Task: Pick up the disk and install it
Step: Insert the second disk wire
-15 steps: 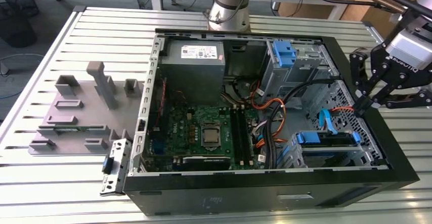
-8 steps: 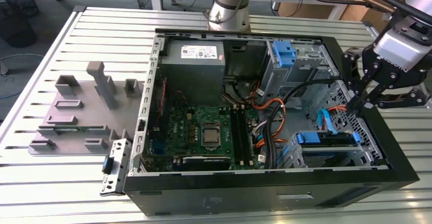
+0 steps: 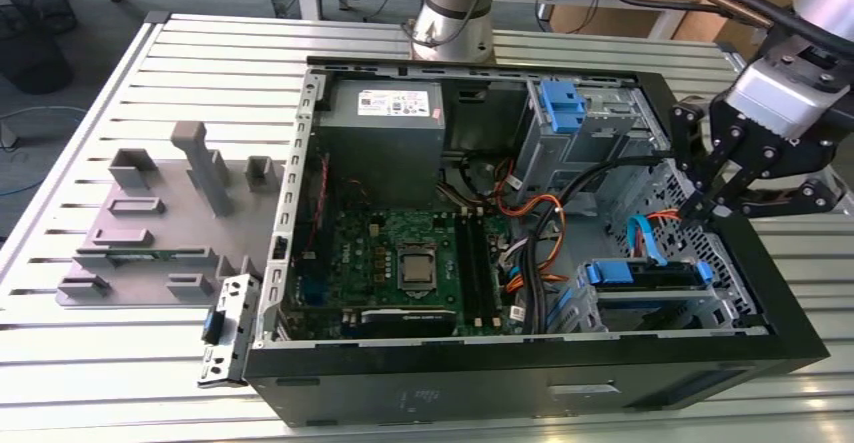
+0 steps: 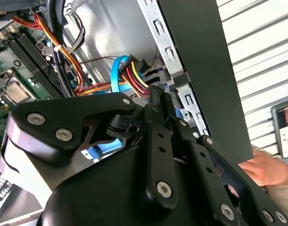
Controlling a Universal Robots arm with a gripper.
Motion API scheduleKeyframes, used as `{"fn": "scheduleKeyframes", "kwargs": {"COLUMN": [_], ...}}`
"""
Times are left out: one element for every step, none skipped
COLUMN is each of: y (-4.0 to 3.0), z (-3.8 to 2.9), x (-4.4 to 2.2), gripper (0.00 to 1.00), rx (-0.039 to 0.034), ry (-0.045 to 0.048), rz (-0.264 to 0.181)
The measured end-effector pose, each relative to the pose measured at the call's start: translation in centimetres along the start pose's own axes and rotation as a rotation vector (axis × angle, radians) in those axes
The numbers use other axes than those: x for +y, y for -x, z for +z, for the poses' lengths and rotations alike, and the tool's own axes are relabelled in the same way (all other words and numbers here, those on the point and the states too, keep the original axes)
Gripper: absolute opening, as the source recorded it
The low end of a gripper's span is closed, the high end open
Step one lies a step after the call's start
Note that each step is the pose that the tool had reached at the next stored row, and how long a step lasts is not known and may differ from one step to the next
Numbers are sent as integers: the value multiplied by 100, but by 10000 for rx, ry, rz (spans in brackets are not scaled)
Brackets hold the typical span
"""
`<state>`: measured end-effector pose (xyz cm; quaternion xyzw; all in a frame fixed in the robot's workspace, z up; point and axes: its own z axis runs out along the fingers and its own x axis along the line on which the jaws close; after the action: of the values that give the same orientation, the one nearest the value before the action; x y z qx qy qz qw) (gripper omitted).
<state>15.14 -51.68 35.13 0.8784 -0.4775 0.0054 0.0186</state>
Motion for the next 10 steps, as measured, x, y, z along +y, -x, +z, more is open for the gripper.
{"fn": "scheduleKeyframes", "kwargs": {"y": [-1,-1,-2,-2,-2,-2,-2,-2,-2,-2], "z": [1,4,7,10,12,14,17,19,19,20], "x": [1,1,1,1,1,1,1,1,1,1], "gripper": [17,17,17,17,17,17,17,17,17,17], "rx": [-1,-5,-10,-16,-19,-24,-29,-34,-36,-37], "ry": [5,9,13,17,22,27,31,36,40,41], "rz": [145,289,454,611,775,942,1115,1283,1426,1466]}}
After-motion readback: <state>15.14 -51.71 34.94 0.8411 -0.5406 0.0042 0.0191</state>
